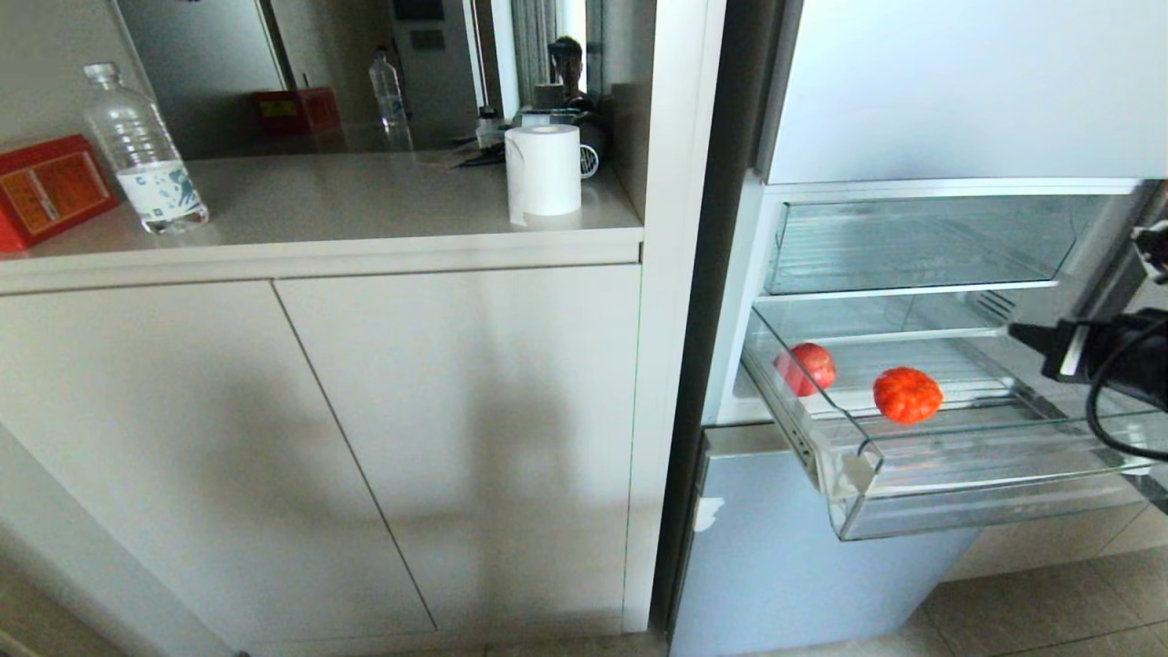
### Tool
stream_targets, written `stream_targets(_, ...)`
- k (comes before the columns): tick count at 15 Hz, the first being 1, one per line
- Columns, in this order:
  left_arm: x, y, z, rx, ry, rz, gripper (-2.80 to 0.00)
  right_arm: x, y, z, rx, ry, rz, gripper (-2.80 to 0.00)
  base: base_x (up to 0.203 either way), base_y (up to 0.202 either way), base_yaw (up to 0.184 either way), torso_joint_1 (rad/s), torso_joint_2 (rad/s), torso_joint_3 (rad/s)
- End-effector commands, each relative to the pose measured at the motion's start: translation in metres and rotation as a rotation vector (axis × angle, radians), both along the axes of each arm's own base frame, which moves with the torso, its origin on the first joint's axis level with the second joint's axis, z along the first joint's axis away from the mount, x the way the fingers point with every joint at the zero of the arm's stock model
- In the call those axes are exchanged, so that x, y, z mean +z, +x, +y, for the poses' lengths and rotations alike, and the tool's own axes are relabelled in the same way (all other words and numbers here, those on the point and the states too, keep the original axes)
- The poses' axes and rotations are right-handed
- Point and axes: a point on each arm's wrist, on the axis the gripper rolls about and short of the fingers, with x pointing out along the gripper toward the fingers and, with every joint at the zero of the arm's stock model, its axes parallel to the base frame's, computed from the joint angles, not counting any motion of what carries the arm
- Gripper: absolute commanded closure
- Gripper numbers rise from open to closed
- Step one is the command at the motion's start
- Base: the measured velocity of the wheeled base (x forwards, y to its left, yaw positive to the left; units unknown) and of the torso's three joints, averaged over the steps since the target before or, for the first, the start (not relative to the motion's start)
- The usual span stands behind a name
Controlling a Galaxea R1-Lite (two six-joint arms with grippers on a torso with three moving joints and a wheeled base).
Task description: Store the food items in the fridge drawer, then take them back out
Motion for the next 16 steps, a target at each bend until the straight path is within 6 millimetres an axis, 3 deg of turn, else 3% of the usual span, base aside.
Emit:
stream_targets(1, 0.000, 0.000, 0.000, 0.002, 0.000, 0.001, 0.00, 0.001, -0.073, 0.011, -0.031, -0.006, -0.025, 0.00, 0.000, 0.000, 0.000, 0.000, 0.00, 0.000)
stream_targets(4, 0.000, 0.000, 0.000, 0.000, 0.000, 0.001, 0.00, -0.035, -0.114, 0.017, -0.061, 0.064, 0.220, 0.00, 0.000, 0.000, 0.000, 0.000, 0.00, 0.000)
stream_targets(7, 0.000, 0.000, 0.000, 0.001, 0.000, 0.001, 0.00, -0.064, -0.123, 0.021, -0.036, 0.104, 0.358, 0.00, 0.000, 0.000, 0.000, 0.000, 0.00, 0.000)
stream_targets(11, 0.000, 0.000, 0.000, 0.000, 0.000, 0.001, 0.00, -0.084, -0.089, 0.012, -0.011, 0.126, 0.500, 0.00, 0.000, 0.000, 0.000, 0.000, 0.00, 0.000)
stream_targets(16, 0.000, 0.000, 0.000, 0.000, -0.001, 0.001, 0.00, -0.108, 0.003, 0.005, 0.063, 0.116, 0.597, 0.00, 0.000, 0.000, 0.000, 0.000, 0.00, 0.000)
